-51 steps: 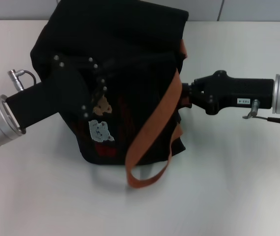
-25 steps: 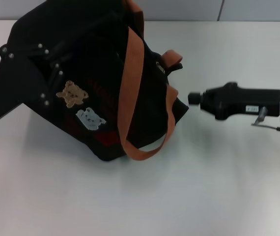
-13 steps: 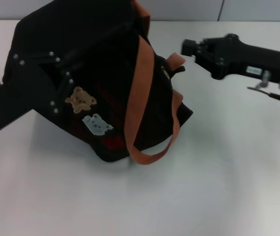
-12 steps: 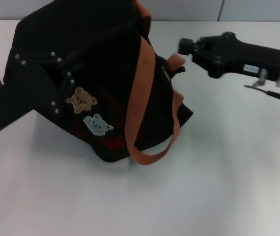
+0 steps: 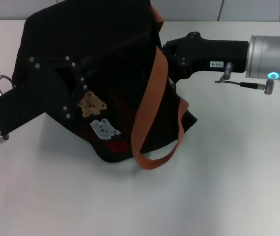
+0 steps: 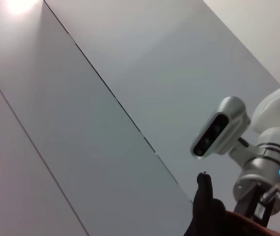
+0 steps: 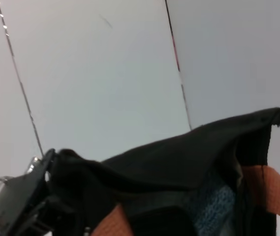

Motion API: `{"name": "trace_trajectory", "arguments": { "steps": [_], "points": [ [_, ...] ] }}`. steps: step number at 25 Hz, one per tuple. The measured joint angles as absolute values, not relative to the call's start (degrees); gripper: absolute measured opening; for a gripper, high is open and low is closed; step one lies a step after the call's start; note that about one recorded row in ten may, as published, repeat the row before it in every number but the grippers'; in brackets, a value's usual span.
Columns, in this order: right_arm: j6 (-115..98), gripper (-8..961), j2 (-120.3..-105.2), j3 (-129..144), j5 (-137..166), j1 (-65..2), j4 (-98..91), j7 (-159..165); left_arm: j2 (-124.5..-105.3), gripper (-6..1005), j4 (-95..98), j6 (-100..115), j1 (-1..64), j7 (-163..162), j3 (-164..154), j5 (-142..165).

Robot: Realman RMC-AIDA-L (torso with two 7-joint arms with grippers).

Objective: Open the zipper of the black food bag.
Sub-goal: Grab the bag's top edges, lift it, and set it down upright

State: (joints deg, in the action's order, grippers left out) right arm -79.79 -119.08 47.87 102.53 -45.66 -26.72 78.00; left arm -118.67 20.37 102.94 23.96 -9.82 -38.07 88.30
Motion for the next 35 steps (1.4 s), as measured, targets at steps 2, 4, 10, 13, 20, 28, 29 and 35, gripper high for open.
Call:
{"name": "trace_trajectory", "arguments": {
  "steps": [2,4,10,13,20,28,29,35],
  "points": [
    [-78.2,1,-119.12,49.2,102.5,-46.0,-26.4,78.0,-118.66,69,20.2,103.0,24.0,-9.8,-38.1,88.3],
    [-76.9,1,-119.11,50.9,102.5,-46.3,-25.9,78.0,-118.65,69,20.2,103.0,24.0,-9.7,-38.1,88.3],
    [-75.0,1,-119.11,54.6,102.6,-45.6,-25.2,78.4,-118.59,69,20.2,102.6,24.0,-9.7,-36.7,88.0],
    [-73.8,1,-119.1,54.8,103.5,-44.5,-25.2,78.6,-118.58,69,20.2,102.5,24.0,-9.7,-35.5,88.0],
    [-71.3,0,-119.08,55.0,104.6,-43.8,-24.7,79.4,-118.54,70,20.2,102.6,24.4,-9.7,-34.6,87.6],
    [-71.7,0,-118.48,55.0,106.9,-43.5,-24.9,81.0,-118.46,70,20.2,102.4,24.3,-9.9,-34.4,85.3],
    [-71.7,0,-118.4,54.9,107.3,-43.4,-25.2,81.5,-118.46,70,20.2,102.4,24.2,-10.0,-34.4,85.2],
    [-71.5,0,-117.78,54.2,107.5,-42.5,-26.3,82.8,-118.4,70,20.2,102.5,23.7,-10.1,-33.9,84.6]
  ]
}}
